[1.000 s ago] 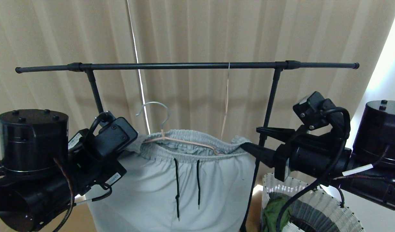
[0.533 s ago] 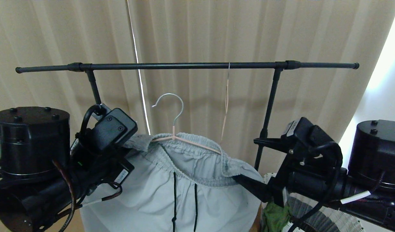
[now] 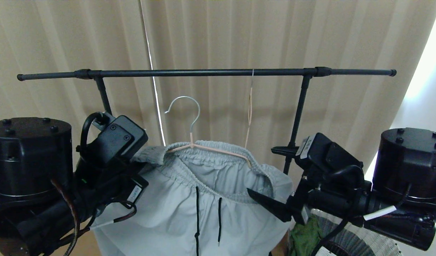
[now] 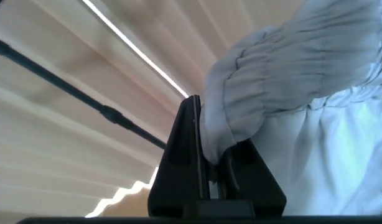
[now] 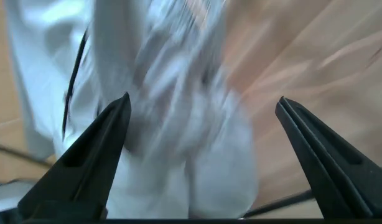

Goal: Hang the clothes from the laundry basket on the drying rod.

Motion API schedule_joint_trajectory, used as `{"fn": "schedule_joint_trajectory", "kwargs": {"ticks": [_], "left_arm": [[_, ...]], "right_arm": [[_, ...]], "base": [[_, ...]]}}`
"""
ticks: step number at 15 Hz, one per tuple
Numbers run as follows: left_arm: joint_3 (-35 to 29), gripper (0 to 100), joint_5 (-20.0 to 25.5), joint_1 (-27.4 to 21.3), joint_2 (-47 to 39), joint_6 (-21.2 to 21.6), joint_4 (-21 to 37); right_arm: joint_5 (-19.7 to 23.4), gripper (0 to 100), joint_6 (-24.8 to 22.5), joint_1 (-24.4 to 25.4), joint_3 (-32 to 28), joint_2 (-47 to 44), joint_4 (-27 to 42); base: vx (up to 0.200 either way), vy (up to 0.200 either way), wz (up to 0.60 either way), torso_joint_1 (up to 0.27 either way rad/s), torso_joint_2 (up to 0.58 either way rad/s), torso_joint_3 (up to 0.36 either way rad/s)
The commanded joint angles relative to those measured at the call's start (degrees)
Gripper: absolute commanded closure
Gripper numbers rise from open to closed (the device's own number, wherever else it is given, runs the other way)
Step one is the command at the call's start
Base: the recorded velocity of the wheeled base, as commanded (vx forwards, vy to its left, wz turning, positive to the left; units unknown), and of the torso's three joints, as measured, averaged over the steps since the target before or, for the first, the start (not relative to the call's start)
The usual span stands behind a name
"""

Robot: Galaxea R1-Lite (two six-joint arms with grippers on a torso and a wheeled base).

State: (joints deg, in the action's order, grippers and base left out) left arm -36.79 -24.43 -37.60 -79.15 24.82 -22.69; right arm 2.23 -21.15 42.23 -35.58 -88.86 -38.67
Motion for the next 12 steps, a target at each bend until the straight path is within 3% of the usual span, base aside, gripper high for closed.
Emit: {"fn": "schedule_joint_trajectory", "kwargs": {"ticks": [1,7,12], "left_arm": [[0.6,100,-0.2,-1.4,0.8,0.0,-0.1],[0.9,100,-0.1,-4.9,2.2,0.4,-0.1],[1.5,100,0.2,-5.6,3.3,0.4,-0.2]], "right_arm": [[0.0,0,-1.3,-0.1,-3.0,-2.0,-0.1],[0.0,0,-1.9,-0.1,-8.1,-8.2,-0.4],[0.1,0,-1.8,-0.1,-8.4,-9.0,-0.4]], "base": [[0.000,0.000,0.00,0.000,0.00,0.000],[0.000,0.000,0.00,0.000,0.00,0.000],[0.000,0.000,0.00,0.000,0.00,0.000]]}}
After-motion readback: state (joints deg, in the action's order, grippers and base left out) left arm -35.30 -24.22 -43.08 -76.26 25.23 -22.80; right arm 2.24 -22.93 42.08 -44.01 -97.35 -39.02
